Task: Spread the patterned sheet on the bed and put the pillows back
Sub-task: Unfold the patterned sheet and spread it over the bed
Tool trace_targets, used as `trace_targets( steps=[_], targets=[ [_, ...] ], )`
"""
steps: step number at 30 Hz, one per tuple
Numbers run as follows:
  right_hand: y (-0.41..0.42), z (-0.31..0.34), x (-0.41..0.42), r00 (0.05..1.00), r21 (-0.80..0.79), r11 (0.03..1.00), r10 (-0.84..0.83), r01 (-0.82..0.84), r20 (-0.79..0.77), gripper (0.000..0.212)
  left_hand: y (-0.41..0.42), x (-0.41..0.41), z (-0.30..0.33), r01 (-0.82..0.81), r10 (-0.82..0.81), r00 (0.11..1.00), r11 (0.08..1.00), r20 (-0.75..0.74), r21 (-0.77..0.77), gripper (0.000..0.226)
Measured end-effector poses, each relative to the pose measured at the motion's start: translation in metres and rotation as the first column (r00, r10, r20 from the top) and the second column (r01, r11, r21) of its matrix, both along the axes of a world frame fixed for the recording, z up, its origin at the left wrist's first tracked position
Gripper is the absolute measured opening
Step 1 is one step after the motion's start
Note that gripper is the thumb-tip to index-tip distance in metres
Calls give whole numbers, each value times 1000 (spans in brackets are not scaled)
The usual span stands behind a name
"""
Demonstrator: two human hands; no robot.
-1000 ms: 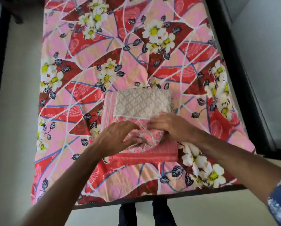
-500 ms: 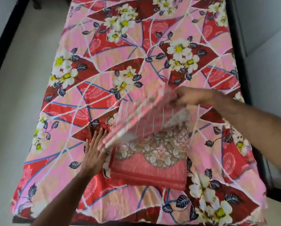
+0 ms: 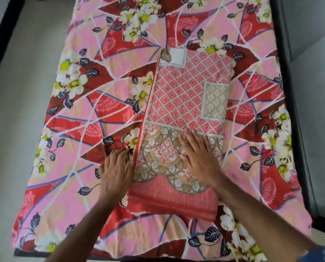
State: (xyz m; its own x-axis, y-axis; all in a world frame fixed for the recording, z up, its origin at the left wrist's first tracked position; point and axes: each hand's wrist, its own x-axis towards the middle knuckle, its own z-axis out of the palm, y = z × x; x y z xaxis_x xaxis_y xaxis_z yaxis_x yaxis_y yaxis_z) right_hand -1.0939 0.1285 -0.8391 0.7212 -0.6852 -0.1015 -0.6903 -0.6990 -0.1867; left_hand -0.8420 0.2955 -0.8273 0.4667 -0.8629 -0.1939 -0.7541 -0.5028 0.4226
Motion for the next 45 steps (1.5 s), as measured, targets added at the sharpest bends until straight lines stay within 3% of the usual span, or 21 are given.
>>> trace_targets(
  steps=[4, 8, 11, 13, 18, 21, 22, 24, 26, 27, 30, 31, 34, 36, 38, 39, 41, 42, 43, 45],
  targets=[
    [10, -9, 1, 995, -48, 998, -50, 46, -88, 65, -15, -9, -2, 69, -67, 996, 997, -56, 36, 60],
    [11, -1, 6, 991, 1, 998, -66, 67, -119, 64, -40, -19, 12, -60, 89, 959, 992, -268, 115, 64],
    [17, 8, 18, 986, 77, 989, -113, 123, -119, 65, -46, -22, 21, -28, 39, 997, 987, -63, 157, 59],
    [21, 14, 27, 984, 146, 975, -154, 166, -92, 66, -45, -21, 20, -64, 73, 996, 979, -41, 191, 58],
    [47, 13, 37, 981, 207, 959, -186, 192, -49, 84, -39, -20, 22, -262, 320, 848, 946, -422, 191, 71],
    [61, 14, 27, 949, 232, 924, -315, 305, 6, 91, -33, -23, 22, -89, 251, 814, 945, -524, 314, 47],
    [63, 17, 20, 890, 228, 870, -455, 438, 27, 92, -30, -25, 23, -7, 200, 823, 940, -532, 342, 37],
    [64, 29, 3, 655, 259, 642, -755, 722, 45, 94, -22, -29, 22, 83, 120, 848, 932, -516, 353, 31],
    [58, 31, -15, 440, 323, 422, -898, 847, 19, 94, -16, -31, 22, 65, 110, 856, 946, -504, 316, 29],
    [54, 32, -22, 389, 377, 364, -921, 852, 12, 88, -14, -31, 22, 34, 139, 814, 958, -563, 286, 26],
    [33, 36, -38, 269, 664, 224, -962, 713, 35, 70, -9, -41, 29, -81, 255, 547, 964, -797, 253, 18],
    [25, 41, -40, 269, 737, 187, -963, 650, 7, 67, -10, -44, 36, -102, 270, 488, 962, -830, 252, 17],
    [12, 68, -30, 330, 868, 135, -943, 479, -35, 51, -15, -38, 55, -143, 182, 419, 981, -889, 134, 11],
    [16, 79, -21, 288, 905, 130, -957, 405, 8, 51, -18, -13, 75, -122, 76, 462, 992, -884, 22, 2],
    [33, 94, -12, 199, 919, 139, -978, 370, 68, 66, -17, 21, 100, -70, -23, 500, 995, -866, -67, 11],
    [48, 104, -5, 170, 924, 155, -980, 350, 99, 64, -14, 40, 114, -36, -56, 503, 996, -862, -85, 16],
    [91, 117, 13, 149, 935, 184, -978, 302, 144, 32, -6, 77, 134, 48, -50, 592, 998, -805, -27, 29],
    [118, 117, 23, 153, 948, 159, -981, 276, 120, 20, 1, 98, 137, 93, -36, 679, 995, -733, 38, 36],
    [146, 115, 34, 165, 970, 78, -986, 228, 40, 16, 7, 118, 135, 132, -29, 773, 985, -633, 115, 42],
    [195, 105, 51, 309, 981, -156, -933, 114, -184, 18, 24, 148, 124, 138, -38, 938, 953, -344, 271, 44]
  ],
)
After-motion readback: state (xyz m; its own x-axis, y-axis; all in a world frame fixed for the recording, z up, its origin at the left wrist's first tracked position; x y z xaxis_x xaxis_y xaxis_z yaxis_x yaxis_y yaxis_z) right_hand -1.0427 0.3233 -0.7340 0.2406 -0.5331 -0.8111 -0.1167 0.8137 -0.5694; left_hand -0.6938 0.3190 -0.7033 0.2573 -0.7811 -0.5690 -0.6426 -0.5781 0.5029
